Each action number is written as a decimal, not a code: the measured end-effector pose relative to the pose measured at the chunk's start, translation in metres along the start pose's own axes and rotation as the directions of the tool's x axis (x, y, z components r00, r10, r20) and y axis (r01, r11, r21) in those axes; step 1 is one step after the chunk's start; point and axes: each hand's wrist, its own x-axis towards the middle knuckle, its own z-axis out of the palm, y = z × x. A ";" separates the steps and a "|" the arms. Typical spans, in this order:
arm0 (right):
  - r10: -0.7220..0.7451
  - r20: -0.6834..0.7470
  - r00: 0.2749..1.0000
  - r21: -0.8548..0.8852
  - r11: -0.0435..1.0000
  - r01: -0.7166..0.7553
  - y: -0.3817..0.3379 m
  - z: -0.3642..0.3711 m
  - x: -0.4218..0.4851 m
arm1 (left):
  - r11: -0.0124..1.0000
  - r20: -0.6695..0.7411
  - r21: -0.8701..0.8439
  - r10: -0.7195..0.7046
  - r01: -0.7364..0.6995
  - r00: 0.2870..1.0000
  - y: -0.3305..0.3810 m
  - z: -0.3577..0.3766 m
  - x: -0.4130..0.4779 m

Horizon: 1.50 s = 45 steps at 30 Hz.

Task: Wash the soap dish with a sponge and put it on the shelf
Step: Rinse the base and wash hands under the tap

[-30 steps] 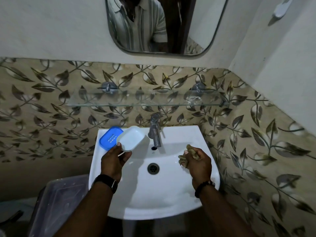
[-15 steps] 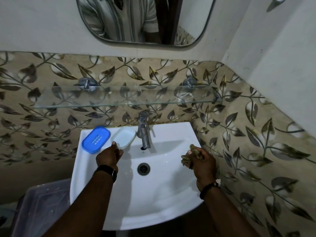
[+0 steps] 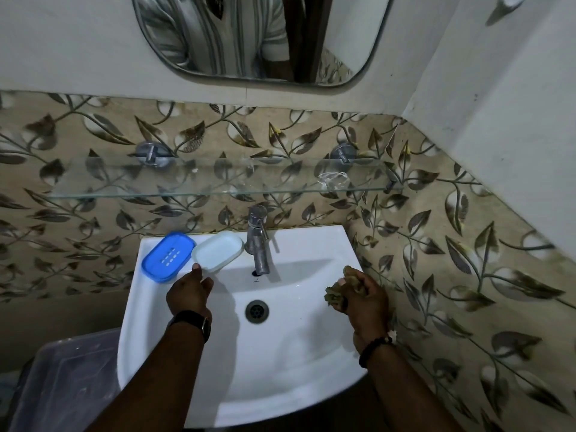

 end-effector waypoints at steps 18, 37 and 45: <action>-0.347 0.074 0.935 -0.656 0.689 0.308 -0.033 0.038 0.119 | 0.982 -0.145 -0.148 0.095 -0.116 0.985 0.039 -0.020 -0.046; 0.128 0.489 0.863 -0.869 -0.010 0.494 0.033 0.031 0.162 | 0.976 -0.218 -0.106 0.166 -0.192 0.962 0.045 -0.043 -0.053; 0.137 0.459 0.878 -0.884 -0.029 0.467 0.035 0.032 0.152 | 0.983 -0.180 -0.076 0.148 -0.164 0.972 0.041 -0.048 -0.057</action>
